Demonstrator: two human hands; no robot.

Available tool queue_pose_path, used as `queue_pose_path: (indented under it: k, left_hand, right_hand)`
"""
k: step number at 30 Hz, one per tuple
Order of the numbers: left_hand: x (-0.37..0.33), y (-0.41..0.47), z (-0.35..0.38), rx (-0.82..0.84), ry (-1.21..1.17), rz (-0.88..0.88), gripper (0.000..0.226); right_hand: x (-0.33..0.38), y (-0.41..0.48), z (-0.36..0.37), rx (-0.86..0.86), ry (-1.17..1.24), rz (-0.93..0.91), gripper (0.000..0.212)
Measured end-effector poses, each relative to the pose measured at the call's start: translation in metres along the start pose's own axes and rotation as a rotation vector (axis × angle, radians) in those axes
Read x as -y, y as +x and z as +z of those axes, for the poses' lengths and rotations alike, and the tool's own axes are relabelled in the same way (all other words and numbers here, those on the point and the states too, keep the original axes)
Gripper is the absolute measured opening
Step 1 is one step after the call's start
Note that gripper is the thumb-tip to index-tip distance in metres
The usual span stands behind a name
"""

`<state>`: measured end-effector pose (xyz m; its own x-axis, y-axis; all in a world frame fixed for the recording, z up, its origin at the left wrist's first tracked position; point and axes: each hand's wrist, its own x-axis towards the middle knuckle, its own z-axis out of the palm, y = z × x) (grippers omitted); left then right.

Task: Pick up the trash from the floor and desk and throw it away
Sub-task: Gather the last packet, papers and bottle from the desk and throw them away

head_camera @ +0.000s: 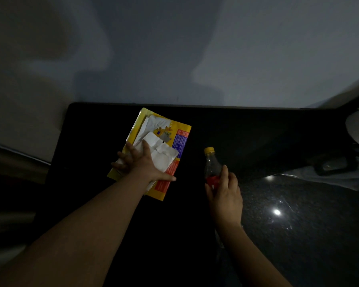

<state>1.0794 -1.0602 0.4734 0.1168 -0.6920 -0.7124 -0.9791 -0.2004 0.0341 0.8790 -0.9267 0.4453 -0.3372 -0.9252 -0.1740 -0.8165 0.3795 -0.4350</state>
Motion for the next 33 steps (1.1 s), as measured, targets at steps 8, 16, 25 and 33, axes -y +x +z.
queue_pose_path:
  k: [8, 16, 25, 33]
  left_hand:
    - [0.011, 0.004, -0.007, -0.088, -0.004, 0.043, 0.131]
    - [0.021, 0.008, -0.003, -0.197, -0.049, 0.118, 0.106]
    - [0.033, -0.002, -0.005, -0.259, -0.226, 0.236, 0.078]
    - [0.054, -0.038, -0.017, -0.302, -0.245, 0.253, 0.073]
  right_hand:
    - [-0.001, 0.0, 0.003, -0.023, 0.004, -0.004, 0.076]
    - [-0.003, 0.001, 0.005, -0.029, 0.011, -0.021, 0.077]
    - [-0.005, 0.003, 0.002, 0.013, 0.044, -0.019, 0.076]
    - [-0.009, 0.007, -0.013, 0.204, 0.257, 0.059, 0.095]
